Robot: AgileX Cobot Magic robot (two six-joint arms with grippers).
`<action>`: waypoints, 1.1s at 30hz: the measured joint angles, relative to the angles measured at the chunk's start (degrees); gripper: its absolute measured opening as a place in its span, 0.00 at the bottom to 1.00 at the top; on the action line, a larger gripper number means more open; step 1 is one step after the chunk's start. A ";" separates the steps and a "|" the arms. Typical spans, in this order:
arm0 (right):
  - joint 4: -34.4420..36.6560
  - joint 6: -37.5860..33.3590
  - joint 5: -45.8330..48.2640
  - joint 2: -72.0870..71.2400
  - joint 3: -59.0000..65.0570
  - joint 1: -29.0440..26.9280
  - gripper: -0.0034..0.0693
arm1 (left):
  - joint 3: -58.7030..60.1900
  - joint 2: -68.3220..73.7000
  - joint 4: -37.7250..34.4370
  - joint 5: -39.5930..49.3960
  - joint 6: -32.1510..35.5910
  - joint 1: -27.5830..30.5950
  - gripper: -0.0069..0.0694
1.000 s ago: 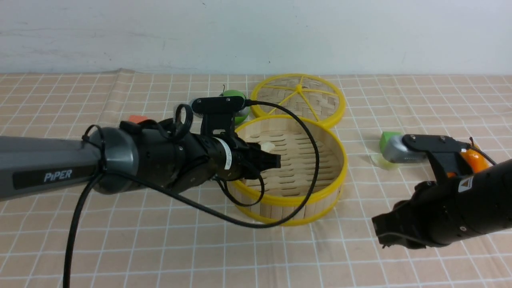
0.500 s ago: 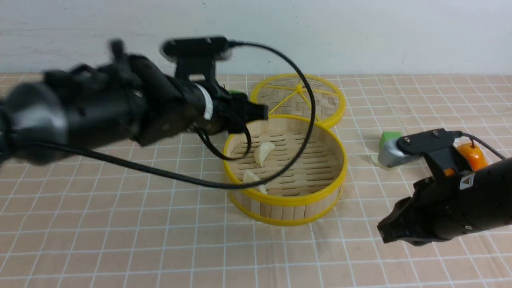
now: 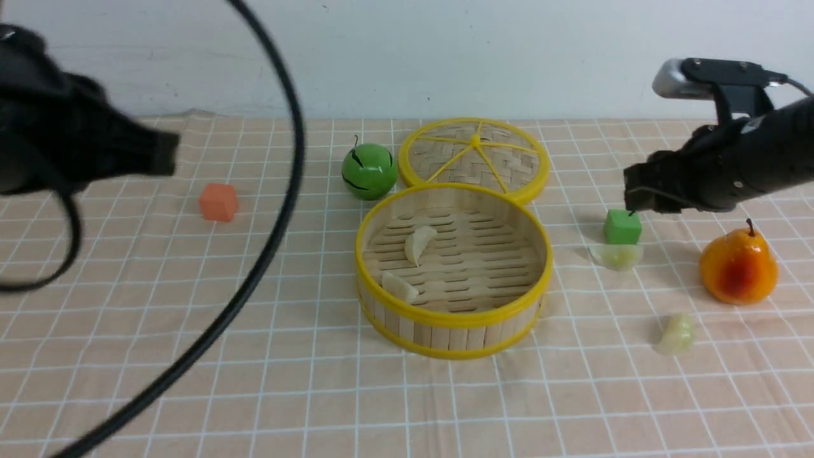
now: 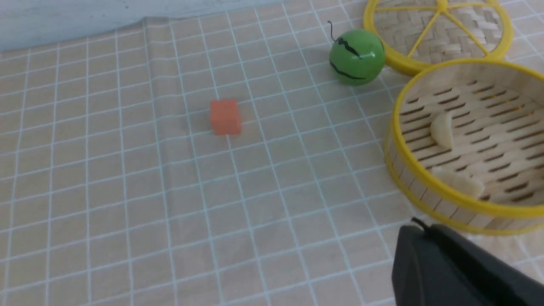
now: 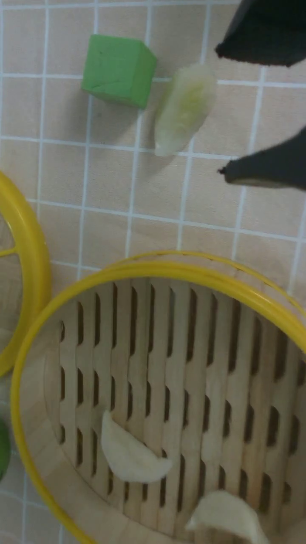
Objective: Put the dumplings into the steamer on the table with the brown tablecloth.
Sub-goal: 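Reach for and grasp a dumpling lying on the table beside the steamer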
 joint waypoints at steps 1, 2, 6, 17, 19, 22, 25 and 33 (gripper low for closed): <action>-0.55 0.21 0.23 2.74 -2.43 0.00 0.61 | 2.61 -2.33 0.69 0.57 0.06 0.00 0.07; -1.09 0.32 0.70 5.85 -4.53 0.00 0.64 | 5.84 -4.98 1.84 1.51 0.06 0.00 0.07; -4.77 0.18 1.15 13.80 -9.13 0.00 0.69 | 16.82 -12.46 4.31 4.06 -1.23 0.00 0.07; -13.71 -0.08 -0.46 22.25 -11.54 -0.19 0.59 | 37.21 -23.77 7.49 -3.89 -6.14 0.00 0.07; -13.04 -0.08 -0.41 22.31 -11.57 -0.19 0.50 | 38.09 -24.81 8.66 -7.01 -6.76 0.00 0.07; -12.21 -1.88 -0.29 22.31 -11.57 -0.15 0.28 | 38.22 -25.53 9.96 -9.61 -7.29 0.00 0.07; -12.00 -2.88 0.22 22.31 -11.57 -0.15 0.08 | 38.22 -25.53 10.07 -10.04 -7.49 0.00 0.07; -10.65 -3.61 5.34 16.97 -11.57 -0.15 0.02 | 38.22 -25.53 10.88 -10.09 -7.49 0.00 0.07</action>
